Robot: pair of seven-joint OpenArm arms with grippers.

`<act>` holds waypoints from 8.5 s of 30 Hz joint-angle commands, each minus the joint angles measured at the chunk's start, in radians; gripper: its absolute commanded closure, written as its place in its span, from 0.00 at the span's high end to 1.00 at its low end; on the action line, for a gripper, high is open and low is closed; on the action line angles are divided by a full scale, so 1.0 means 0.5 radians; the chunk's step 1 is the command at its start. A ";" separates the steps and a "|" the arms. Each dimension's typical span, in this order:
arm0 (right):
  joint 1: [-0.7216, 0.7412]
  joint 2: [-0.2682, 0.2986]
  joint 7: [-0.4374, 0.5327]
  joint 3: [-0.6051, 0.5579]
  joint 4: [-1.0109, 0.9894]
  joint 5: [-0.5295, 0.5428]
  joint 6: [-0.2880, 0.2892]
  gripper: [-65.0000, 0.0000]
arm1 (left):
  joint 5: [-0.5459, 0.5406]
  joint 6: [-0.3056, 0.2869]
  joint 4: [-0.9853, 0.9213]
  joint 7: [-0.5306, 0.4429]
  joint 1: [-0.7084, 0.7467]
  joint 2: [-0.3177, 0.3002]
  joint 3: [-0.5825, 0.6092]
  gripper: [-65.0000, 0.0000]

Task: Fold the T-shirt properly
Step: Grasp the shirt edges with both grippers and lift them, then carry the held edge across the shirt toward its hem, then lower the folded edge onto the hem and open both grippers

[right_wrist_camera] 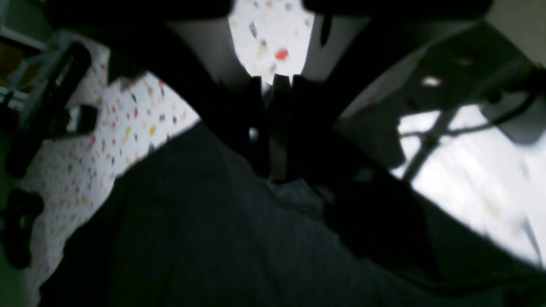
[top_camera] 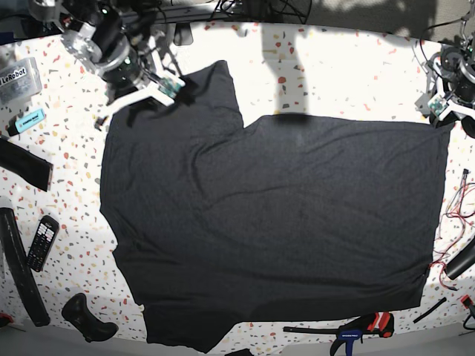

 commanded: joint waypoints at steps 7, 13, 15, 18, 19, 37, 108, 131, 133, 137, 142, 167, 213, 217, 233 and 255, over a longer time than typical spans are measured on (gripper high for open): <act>-0.026 0.005 -0.196 0.011 0.031 -0.075 -0.072 0.00 | -0.208 0.027 0.019 -0.014 -0.006 -0.046 -0.018 0.00; 0.040 0.042 -0.021 0.011 0.031 -0.072 -0.154 0.00 | -0.271 0.029 0.022 -0.022 -0.031 -0.046 -0.018 0.00; 0.111 0.041 -0.022 0.011 0.031 -0.071 -0.194 0.00 | -0.271 0.029 0.022 -0.024 -0.066 -0.046 -0.018 0.00; 0.253 0.029 -0.032 0.013 0.031 -0.040 -0.279 0.00 | -0.272 0.029 0.022 -0.021 -0.154 -0.045 -0.018 0.00; 0.307 0.014 -0.034 0.014 0.031 -0.002 -0.284 0.00 | -0.272 0.029 0.022 -0.021 -0.192 -0.045 -0.018 0.00; 0.788 -0.550 -0.031 0.041 0.011 0.123 -0.275 0.00 | -0.345 0.028 0.019 0.038 -0.532 -0.045 -0.018 0.00; 2.039 -1.182 0.311 0.497 -1.747 0.392 -0.182 0.00 | -0.494 -0.164 -1.028 -0.238 -1.508 0.231 0.065 0.00; 2.100 -1.170 0.161 0.500 -1.748 0.000 -0.239 0.00 | -0.374 0.057 -1.717 -0.296 -2.100 0.242 0.851 0.00; 2.100 -1.170 0.125 0.500 -1.748 -0.031 -0.272 0.00 | -0.374 0.061 -1.717 -0.189 -2.100 0.242 0.851 0.00; 2.100 -1.170 -0.008 0.500 -1.748 -0.189 -0.459 0.00 | -0.374 0.186 -1.717 -0.025 -2.100 0.242 0.851 0.00; 2.099 -1.159 -0.079 0.499 -1.748 -0.284 -0.484 0.00 | -0.374 0.319 -1.717 0.089 -2.100 0.241 0.851 0.00; 2.103 -0.977 -0.018 0.499 -1.748 -0.261 -0.561 0.00 | -0.374 0.262 -1.717 -0.240 -2.100 0.243 0.851 0.00; 2.294 -0.983 0.413 0.499 -2.261 0.154 -0.468 0.00 | -0.042 0.327 -1.719 -0.246 -2.193 0.441 0.851 0.00; 2.293 -0.982 0.382 0.499 -2.262 0.144 -0.468 0.00 | -0.043 0.327 -1.720 -0.217 -2.251 0.435 0.851 0.00; 2.293 -0.977 0.240 0.499 -2.262 -0.089 -0.562 0.00 | -0.072 0.479 -1.955 -0.079 -2.267 0.397 0.851 0.00; 2.292 -0.977 0.514 0.499 -2.263 -0.071 -0.556 0.00 | -0.073 0.482 -2.059 -0.321 -2.271 0.392 0.850 0.00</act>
